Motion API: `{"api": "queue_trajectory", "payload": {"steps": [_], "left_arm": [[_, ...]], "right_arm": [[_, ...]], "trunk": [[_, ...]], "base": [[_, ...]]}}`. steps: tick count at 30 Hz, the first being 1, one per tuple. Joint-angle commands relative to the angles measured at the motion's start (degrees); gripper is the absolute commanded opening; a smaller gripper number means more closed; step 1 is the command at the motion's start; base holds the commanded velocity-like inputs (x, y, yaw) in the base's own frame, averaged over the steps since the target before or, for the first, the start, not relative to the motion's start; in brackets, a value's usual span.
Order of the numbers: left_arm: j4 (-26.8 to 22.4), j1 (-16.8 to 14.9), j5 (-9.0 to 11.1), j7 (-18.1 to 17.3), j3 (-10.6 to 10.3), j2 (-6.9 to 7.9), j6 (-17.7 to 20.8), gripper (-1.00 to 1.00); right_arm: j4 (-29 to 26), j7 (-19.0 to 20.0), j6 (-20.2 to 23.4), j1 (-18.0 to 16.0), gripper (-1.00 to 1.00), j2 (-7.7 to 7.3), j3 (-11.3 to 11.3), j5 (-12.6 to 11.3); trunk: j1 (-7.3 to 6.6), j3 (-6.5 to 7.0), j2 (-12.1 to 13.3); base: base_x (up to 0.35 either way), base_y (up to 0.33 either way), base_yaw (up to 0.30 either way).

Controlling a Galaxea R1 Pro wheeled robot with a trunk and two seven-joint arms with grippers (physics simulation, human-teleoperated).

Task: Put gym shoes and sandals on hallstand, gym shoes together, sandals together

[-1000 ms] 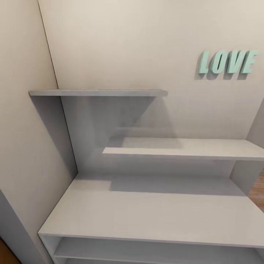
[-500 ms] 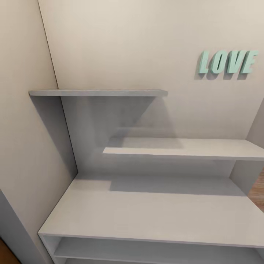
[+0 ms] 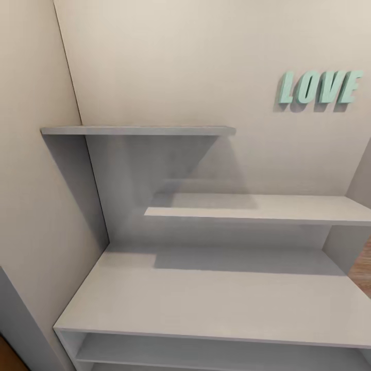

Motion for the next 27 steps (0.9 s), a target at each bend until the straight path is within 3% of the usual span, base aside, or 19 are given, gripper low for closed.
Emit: {"api": "queue_trajectory", "payload": {"steps": [1,14,20,23,27], "left_arm": [[-0.33,-0.29,-0.01,0.03,0.01,0.27,-0.33,1.00],[-1.87,-1.94,0.01,0.20,0.09,1.67,-4.10,1.00],[-3.74,-2.87,0.15,0.38,0.22,2.90,-6.03,1.00],[-5.97,-3.13,0.55,0.46,0.28,3.29,-9.20,1.00],[-7.80,-3.29,1.46,0.49,0.27,3.49,-10.62,1.00]], "right_arm": [[-0.31,0.04,0.05,-0.12,1.00,-0.23,-0.01,-0.02],[-2.10,0.09,0.08,-1.14,1.00,-2.12,-0.30,-0.08],[-4.06,0.16,-0.13,-2.18,1.00,-4.06,-0.52,-0.21],[-6.45,0.23,-0.34,-2.47,1.00,-5.33,-0.97,-0.39],[-7.99,0.38,-0.55,-2.65,1.00,-6.00,-1.94,-0.68]], "trunk": [[0.00,0.00,0.00],[0.00,0.00,0.00],[0.00,0.00,0.00],[0.00,0.00,0.00],[0.00,0.00,0.00]], "base": [[0.000,0.000,0.000],[0.000,0.000,0.000],[0.000,0.000,0.000],[0.000,0.000,0.000],[0.000,0.000,0.000]]}}
